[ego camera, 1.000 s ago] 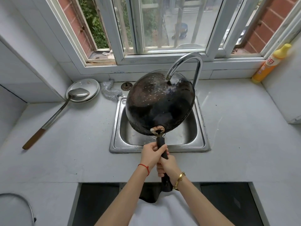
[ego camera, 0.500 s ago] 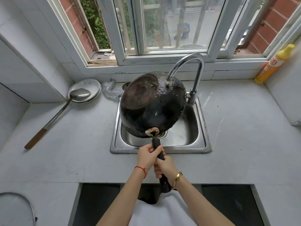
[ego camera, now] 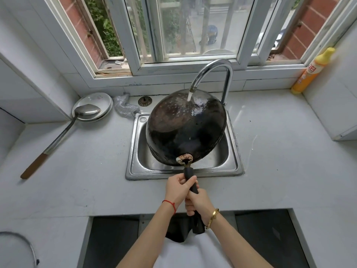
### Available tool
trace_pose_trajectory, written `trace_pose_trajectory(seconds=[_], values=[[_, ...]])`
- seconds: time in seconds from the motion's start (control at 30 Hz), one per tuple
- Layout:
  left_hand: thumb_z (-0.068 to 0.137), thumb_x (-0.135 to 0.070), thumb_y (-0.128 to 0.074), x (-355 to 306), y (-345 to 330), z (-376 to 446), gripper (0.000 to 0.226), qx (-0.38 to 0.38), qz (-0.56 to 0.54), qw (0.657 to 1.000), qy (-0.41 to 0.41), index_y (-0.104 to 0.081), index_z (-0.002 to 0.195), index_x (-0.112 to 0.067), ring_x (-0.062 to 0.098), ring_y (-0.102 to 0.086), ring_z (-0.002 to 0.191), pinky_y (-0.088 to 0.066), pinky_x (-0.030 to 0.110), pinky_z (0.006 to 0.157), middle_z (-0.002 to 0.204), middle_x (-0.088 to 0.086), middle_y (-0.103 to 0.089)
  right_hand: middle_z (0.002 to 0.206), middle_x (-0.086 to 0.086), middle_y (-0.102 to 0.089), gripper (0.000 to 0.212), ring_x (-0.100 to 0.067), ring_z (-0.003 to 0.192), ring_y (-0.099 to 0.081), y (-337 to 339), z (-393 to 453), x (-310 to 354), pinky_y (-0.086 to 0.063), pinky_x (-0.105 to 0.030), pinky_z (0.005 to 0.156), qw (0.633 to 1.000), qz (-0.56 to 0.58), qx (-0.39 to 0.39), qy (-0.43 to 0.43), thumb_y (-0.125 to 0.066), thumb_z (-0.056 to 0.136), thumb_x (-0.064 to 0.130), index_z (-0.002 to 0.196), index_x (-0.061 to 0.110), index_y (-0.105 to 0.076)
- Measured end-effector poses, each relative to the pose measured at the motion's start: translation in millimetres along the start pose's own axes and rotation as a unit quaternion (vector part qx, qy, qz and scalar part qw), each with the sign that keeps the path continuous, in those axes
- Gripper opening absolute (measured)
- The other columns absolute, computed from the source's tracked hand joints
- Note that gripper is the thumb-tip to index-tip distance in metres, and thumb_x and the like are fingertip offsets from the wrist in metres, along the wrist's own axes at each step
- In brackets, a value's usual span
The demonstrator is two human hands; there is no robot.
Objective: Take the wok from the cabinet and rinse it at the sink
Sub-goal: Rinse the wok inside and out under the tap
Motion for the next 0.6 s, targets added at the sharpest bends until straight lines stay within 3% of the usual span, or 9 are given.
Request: trace_pose_trajectory(seconds=[0.6], values=[[0.087,-0.017,-0.07,-18.0,8.2,27.6,0.011,0.004,-0.018,1.0,-0.004,-0.072,0.087,-0.005,0.023,-0.075,0.079,-0.06,0.033,0.078,0.082,0.011,-0.076,0.046,0.001,-0.033,0.038,-0.01,0.036,-0.031,-10.6,19.3,27.5,-0.03,-0.019,0.036,1.0,0.001,0.002,0.018,-0.053,0.095,0.017,0.06,0.015,-0.04]])
Point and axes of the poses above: each hand's wrist, its own z-axis towards the middle knuckle, its own y-axis out of the back of the hand, x = y × z, the point moved 6 cm from there along z, towards the middle knuckle
